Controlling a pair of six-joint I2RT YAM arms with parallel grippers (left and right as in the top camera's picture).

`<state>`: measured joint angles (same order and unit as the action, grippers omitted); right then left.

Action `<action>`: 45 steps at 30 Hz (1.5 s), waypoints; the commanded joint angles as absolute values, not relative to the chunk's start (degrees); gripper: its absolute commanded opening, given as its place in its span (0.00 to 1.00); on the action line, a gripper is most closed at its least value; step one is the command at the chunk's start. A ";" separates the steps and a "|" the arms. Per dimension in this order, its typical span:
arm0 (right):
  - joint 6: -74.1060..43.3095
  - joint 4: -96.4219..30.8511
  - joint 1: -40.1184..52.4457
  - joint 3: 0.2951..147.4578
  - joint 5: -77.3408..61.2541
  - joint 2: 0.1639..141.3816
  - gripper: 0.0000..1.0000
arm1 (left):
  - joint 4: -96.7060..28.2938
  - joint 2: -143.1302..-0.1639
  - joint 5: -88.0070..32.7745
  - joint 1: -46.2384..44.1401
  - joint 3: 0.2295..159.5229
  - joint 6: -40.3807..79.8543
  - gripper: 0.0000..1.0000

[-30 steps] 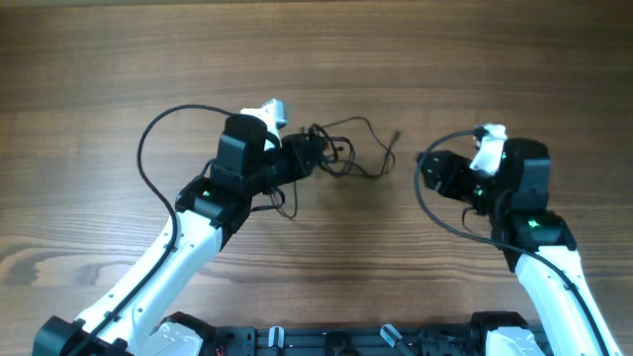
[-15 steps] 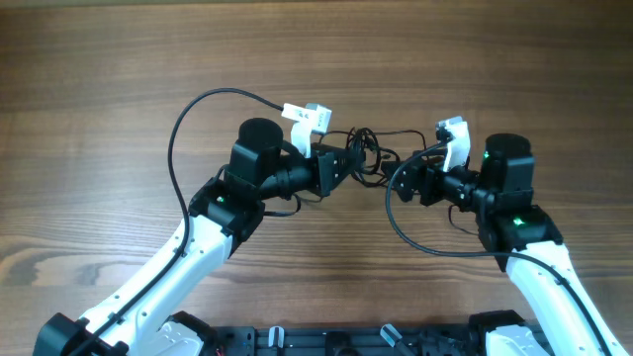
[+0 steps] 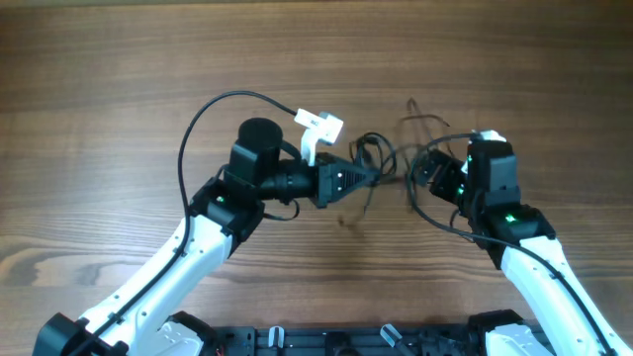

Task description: Untangle cables

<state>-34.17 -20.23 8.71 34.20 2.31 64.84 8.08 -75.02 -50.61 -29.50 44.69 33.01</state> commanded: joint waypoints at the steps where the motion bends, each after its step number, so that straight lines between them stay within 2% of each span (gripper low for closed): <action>1: -42.26 -26.02 7.79 34.17 14.06 65.49 1.00 | 8.34 -73.06 -55.02 -24.47 45.98 31.75 0.04; 10: -48.16 -31.00 6.94 34.17 16.12 65.47 1.00 | -0.89 -73.08 -45.19 -15.35 45.98 34.96 0.04; 15: -49.43 -33.69 -0.01 34.17 15.88 65.47 1.00 | -6.90 -73.08 -37.26 -9.21 45.98 35.70 0.04; 19: -45.80 -33.45 -2.66 34.17 14.46 65.47 1.00 | -8.88 -73.08 -31.59 -4.95 45.98 36.71 0.04; 25: -45.01 -32.62 -2.66 34.17 9.85 65.47 1.00 | -8.82 -73.08 -21.89 -2.98 45.98 36.73 0.04; 30: -49.87 -33.95 -2.66 34.17 8.54 65.47 1.00 | -8.69 -73.08 -6.48 -2.98 45.98 40.93 0.04; 32: -49.04 -32.99 -2.66 34.17 5.63 65.47 1.00 | -7.31 -73.08 -3.97 -2.98 45.98 41.60 0.04; 34: -38.50 -29.39 -2.66 34.17 -3.31 65.47 1.00 | -4.45 -73.08 -5.80 -2.98 45.98 39.51 0.04; 35: -32.05 -26.46 -2.66 34.17 -12.49 65.47 1.00 | -2.50 -73.08 -9.85 -2.98 45.98 34.24 0.04; 37: -27.99 -21.63 -2.66 34.17 -27.14 65.45 1.00 | 0.23 -73.08 -23.46 -2.98 45.98 21.61 0.04; 41: -27.49 -9.69 -2.20 34.17 -49.15 65.47 1.00 | 0.69 -73.08 -44.29 -2.98 45.98 11.68 0.04; 43: -31.38 -4.10 -0.69 34.17 -51.68 65.47 1.00 | 0.71 -73.08 -52.25 -2.98 45.98 10.46 0.04; 45: -33.28 0.12 2.26 34.17 -51.46 65.47 1.00 | 0.62 -73.08 -54.70 -3.11 45.98 11.57 0.04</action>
